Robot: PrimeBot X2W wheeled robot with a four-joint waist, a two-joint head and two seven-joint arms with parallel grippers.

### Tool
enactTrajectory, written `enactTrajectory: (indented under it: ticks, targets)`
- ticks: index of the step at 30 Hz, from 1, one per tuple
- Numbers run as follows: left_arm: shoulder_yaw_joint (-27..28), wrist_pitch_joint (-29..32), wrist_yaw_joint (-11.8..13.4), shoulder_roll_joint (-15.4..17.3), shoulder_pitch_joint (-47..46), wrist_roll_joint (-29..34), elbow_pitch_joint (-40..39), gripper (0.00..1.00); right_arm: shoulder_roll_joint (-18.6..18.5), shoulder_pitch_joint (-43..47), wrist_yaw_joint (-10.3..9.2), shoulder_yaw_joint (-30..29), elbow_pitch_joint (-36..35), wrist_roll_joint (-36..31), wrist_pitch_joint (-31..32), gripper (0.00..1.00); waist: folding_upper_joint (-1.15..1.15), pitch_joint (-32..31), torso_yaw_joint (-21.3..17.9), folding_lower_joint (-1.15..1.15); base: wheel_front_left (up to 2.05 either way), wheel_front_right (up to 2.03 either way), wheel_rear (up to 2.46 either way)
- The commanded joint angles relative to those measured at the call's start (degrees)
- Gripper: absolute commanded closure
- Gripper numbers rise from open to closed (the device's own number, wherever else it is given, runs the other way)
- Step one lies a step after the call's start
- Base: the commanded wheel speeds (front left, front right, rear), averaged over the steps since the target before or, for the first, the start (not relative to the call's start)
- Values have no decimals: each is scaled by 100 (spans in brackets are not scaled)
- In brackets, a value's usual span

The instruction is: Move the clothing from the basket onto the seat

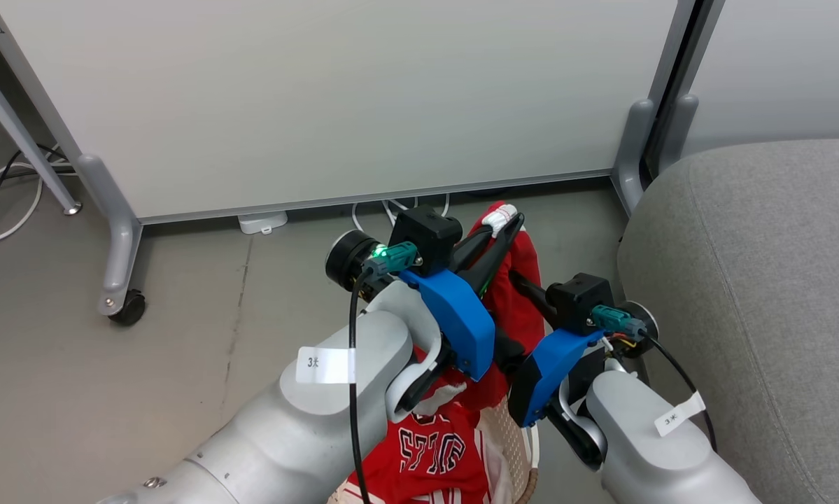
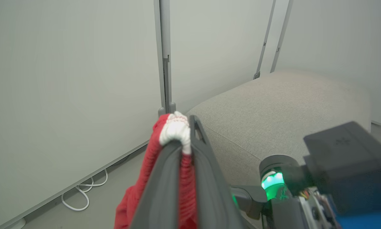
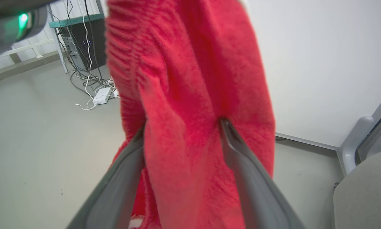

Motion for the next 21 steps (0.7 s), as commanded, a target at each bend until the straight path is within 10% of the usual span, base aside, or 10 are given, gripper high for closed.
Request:
enactTrajectory:
  ticks: [1,3,21]
  targets:
    - [-53,-37,35,1,-91,-42,-20,100,-14,-87,1,59,47,83,-41,39,0,-16,4,0,0,0,0]
    - [-90,-52,45,1,-100,-65,-8,100,-14,-107,1,127,87,157,-50,100,0,-28,-3,0,0,0,0]
    - [-284,-172,77,1,-64,-258,311,100,-14,30,1,296,-5,410,-67,100,0,-146,-224,0,0,0,0]
